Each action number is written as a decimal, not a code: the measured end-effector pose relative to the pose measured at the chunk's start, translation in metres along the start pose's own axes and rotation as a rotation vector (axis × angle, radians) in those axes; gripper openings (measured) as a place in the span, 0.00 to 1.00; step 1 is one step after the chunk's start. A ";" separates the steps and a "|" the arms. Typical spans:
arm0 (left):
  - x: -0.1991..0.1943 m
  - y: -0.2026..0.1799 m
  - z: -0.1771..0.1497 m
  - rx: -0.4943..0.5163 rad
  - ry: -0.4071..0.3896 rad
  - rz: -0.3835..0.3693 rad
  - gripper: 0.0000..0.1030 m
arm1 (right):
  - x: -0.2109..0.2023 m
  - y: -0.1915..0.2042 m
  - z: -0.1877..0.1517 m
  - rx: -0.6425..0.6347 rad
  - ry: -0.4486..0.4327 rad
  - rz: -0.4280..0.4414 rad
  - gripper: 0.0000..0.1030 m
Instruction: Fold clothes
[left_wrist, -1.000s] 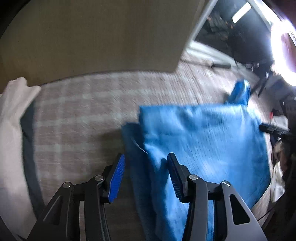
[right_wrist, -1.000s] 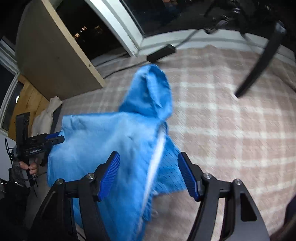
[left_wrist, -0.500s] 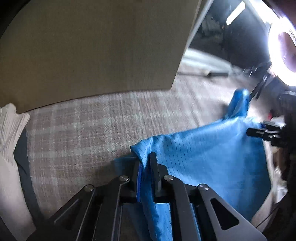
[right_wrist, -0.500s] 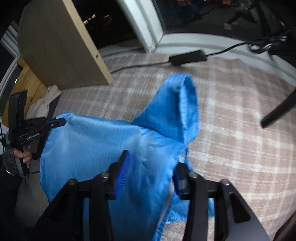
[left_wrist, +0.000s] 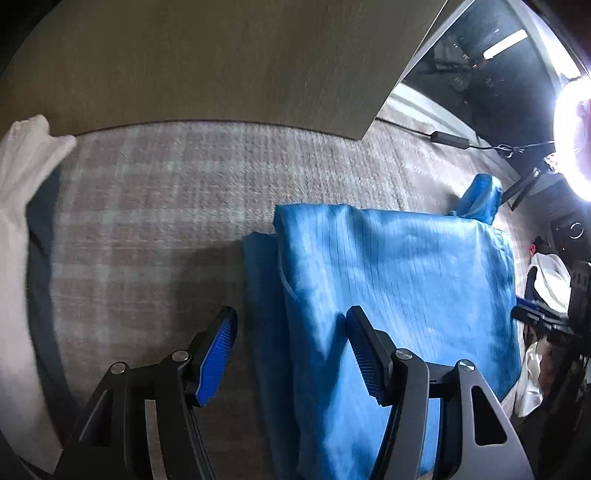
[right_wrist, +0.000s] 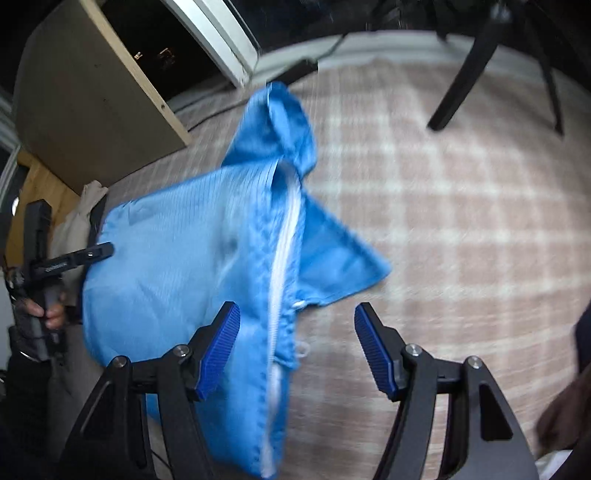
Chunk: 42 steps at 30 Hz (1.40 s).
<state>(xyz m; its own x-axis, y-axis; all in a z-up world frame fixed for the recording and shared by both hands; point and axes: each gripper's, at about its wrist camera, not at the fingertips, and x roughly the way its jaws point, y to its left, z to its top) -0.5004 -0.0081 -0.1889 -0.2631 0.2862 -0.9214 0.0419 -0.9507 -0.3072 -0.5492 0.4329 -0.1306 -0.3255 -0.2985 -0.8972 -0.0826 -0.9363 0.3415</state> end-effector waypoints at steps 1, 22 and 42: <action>0.003 -0.001 0.001 0.004 0.005 0.012 0.57 | 0.004 0.002 0.003 0.000 0.004 -0.006 0.62; 0.021 -0.030 -0.001 0.166 -0.012 0.104 0.53 | 0.040 0.032 0.014 -0.104 0.051 -0.119 0.81; 0.037 -0.055 -0.001 0.197 0.015 0.095 0.15 | 0.051 0.053 0.020 -0.183 0.051 0.002 0.45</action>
<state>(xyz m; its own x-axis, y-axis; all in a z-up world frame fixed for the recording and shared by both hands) -0.5110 0.0547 -0.2064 -0.2525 0.1949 -0.9478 -0.1243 -0.9779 -0.1680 -0.5889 0.3711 -0.1529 -0.2774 -0.3051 -0.9110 0.0918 -0.9523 0.2910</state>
